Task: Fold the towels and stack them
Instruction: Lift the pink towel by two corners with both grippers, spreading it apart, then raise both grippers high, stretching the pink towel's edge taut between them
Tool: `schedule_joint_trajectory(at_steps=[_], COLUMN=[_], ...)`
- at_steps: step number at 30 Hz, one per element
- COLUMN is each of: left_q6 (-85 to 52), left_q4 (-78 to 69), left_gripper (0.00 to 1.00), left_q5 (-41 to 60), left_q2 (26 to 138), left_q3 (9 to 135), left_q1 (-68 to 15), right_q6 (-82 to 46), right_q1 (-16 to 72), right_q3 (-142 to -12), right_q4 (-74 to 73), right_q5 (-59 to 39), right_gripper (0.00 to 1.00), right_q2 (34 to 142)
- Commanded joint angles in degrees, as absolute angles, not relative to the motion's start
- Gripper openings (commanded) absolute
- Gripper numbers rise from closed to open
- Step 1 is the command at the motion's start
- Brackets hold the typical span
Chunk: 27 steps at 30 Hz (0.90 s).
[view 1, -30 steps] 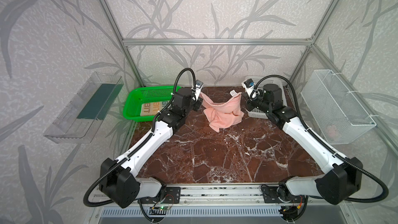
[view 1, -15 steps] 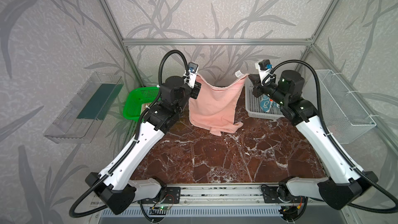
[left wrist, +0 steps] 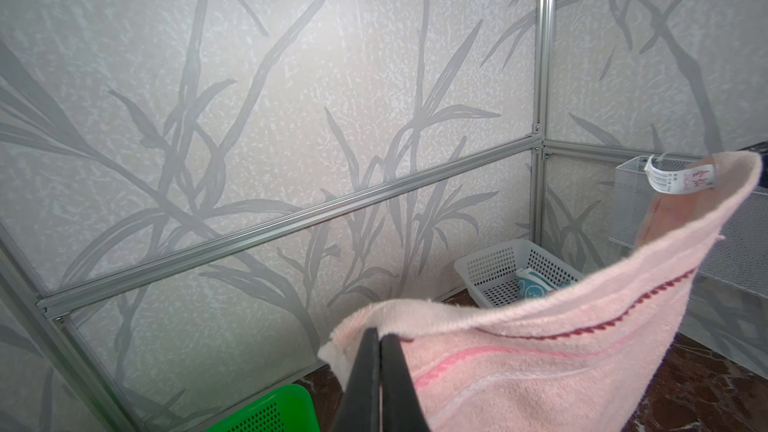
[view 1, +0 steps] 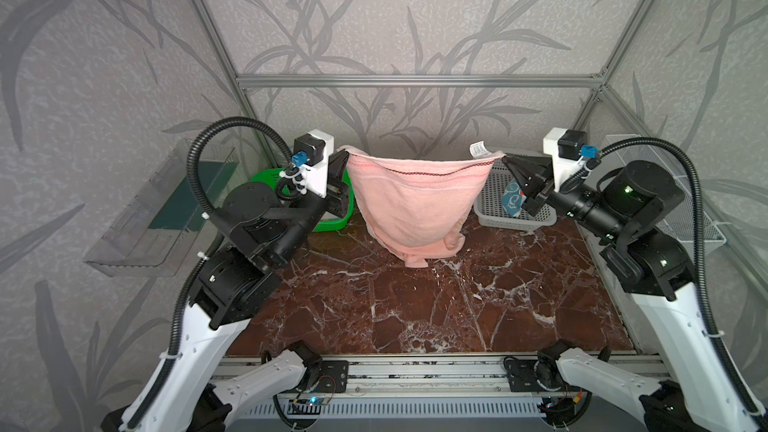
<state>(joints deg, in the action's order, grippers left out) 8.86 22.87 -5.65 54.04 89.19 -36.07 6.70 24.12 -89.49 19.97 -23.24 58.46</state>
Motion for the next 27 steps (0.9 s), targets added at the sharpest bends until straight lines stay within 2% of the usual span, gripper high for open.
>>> schedule_joint_trajectory(at_steps=[1, 8, 12, 18, 27], left_q6=[6.27, 5.95, 8.07, 13.10, 21.28], left_q4=[23.25, 23.52, 23.34, 24.33, 19.72], left_gripper=[0.00, 0.00, 0.00, 0.00, 0.00], left_q5=[0.31, 4.85, 3.88, -1.66, -12.63], left_q2=[51.77, 50.54, 51.45, 54.18, 58.77], left_q3=[91.68, 96.03, 99.11, 102.83, 101.26], left_q1=[-36.30, -36.32, -36.29, -36.30, -36.28], right_q6=[3.68, 1.23, 0.53, 1.77, 6.67], right_q1=[24.43, 24.38, 24.43, 24.41, 24.40], right_q3=[-93.07, -98.66, -102.40, -107.61, -111.12], right_q4=[19.68, 18.31, 17.31, 18.56, 21.51], right_q5=[-28.71, -31.06, -31.55, -29.69, -22.44], right_gripper=[0.00, 0.00, 0.00, 0.00, 0.00], right_q2=[57.17, 56.73, 57.69, 61.01, 67.74])
